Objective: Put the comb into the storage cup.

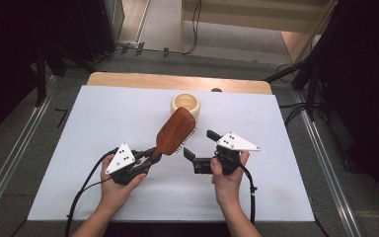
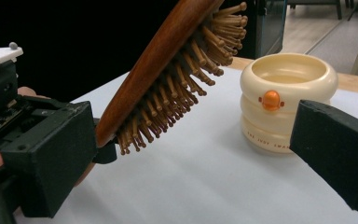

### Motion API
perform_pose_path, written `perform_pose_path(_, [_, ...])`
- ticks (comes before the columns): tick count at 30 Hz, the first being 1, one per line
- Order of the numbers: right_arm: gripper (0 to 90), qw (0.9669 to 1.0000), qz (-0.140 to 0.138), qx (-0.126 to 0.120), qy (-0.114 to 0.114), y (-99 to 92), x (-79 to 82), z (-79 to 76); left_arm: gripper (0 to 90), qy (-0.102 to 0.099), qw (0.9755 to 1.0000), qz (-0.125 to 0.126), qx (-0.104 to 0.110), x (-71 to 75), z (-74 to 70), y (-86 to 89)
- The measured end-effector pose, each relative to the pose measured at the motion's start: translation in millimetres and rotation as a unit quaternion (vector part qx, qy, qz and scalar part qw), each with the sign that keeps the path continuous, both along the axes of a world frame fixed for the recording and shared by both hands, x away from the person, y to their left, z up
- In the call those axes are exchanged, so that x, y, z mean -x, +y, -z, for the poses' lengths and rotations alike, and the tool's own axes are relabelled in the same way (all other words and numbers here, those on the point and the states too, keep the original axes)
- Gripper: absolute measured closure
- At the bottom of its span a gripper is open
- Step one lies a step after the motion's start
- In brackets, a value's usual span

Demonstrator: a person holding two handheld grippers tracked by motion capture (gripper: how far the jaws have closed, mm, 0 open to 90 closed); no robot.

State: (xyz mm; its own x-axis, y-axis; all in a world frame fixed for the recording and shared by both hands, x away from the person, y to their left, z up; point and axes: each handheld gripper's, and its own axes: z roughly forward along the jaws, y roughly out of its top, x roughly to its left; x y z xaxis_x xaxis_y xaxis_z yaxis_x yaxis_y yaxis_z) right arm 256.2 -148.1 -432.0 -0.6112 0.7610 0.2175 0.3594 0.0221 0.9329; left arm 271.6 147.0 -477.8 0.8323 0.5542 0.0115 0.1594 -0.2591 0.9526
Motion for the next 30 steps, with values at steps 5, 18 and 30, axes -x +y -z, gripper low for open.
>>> perform_pose_path(5, [0.0, 0.9999, -0.004, -0.012, 0.008, 4.8, -1.0, 2.3, 72.6, 0.003, 1.0, 0.0, 0.006, 0.9, 2.1, -2.3])
perform_pose_path(18, [5.3, 0.9973, 0.023, -0.045, 0.054, 20.9, -4.1, 5.8, 72.5, 0.005, 0.9999, 0.007, 0.009, 7.5, 7.0, -12.5])
perform_pose_path(30, [22.4, 0.9946, 0.042, -0.066, 0.068, 26.3, -5.4, 9.6, 72.5, -0.003, 0.9998, 0.018, 0.009, 15.4, 9.5, -24.1])
